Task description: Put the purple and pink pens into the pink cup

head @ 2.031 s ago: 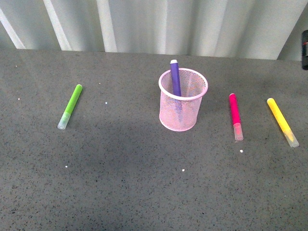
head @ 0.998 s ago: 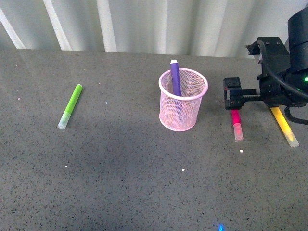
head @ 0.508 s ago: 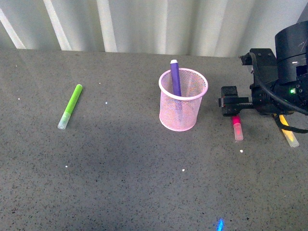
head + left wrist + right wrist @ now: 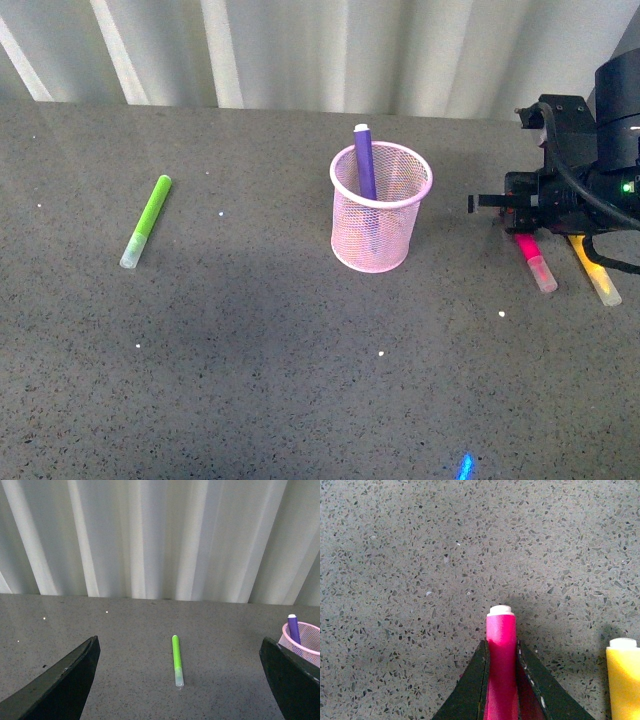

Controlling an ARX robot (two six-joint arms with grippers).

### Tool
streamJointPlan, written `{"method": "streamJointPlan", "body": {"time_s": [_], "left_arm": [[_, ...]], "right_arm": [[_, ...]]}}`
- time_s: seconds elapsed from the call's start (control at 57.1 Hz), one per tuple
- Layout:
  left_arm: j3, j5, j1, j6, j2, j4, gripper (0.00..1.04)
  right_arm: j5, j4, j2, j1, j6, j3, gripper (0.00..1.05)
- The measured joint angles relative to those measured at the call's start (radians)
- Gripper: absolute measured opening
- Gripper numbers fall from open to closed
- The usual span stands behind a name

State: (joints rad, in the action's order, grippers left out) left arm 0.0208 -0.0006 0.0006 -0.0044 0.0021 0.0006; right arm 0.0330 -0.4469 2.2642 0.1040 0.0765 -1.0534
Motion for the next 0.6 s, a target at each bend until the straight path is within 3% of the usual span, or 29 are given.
{"method": "streamJointPlan", "body": {"time_s": [0.35, 0.508, 0.595], "left_arm": [[0.0, 0.0, 0.0, 0.0, 0.0, 0.0, 0.98], [0.0, 0.0, 0.0, 0.0, 0.0, 0.0, 0.98], [0.0, 0.0, 0.0, 0.0, 0.0, 0.0, 0.98]], "right_arm": [[0.056, -0.208, -0.142, -0.027, 0.12, 0.094, 0.1], [0.095, -0.467, -0.285, -0.011, 0.14, 0.18, 0.1], [0.177, -0.64, -0.403, 0.037, 0.126, 0.225, 0.1]]}}
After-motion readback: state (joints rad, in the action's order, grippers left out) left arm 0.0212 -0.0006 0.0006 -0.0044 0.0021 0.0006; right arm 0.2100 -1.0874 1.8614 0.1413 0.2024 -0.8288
